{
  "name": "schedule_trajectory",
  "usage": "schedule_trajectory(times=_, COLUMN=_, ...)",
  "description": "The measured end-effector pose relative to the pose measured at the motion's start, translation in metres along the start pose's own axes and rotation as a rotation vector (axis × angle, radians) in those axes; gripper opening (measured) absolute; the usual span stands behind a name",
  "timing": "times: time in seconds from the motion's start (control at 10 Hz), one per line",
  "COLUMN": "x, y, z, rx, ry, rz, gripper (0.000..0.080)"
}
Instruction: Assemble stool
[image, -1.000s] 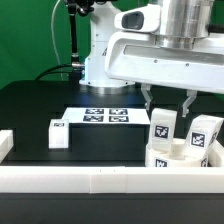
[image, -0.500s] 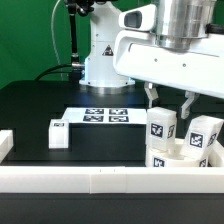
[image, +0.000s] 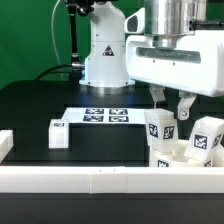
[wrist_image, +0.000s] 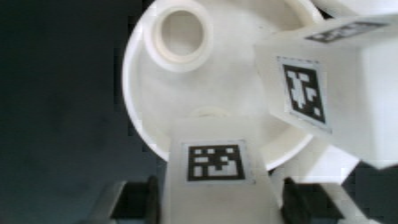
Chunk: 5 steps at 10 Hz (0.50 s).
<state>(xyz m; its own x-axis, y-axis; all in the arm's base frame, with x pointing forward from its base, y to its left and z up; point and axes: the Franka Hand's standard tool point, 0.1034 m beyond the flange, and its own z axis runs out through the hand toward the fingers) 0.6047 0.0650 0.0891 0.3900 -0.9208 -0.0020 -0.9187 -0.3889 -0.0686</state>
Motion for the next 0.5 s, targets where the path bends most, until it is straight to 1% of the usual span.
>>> schedule_trajectory(times=0.4, x=-0.0038, y=-0.0017, z=0.0000, rx=0.009, ry=-0.017, rz=0.190, gripper=0.0331)
schedule_trajectory(times=0.5, x=-0.0038, y=-0.0028, z=0.0002, rx=0.027, ry=-0.039, rz=0.326, gripper=0.0331)
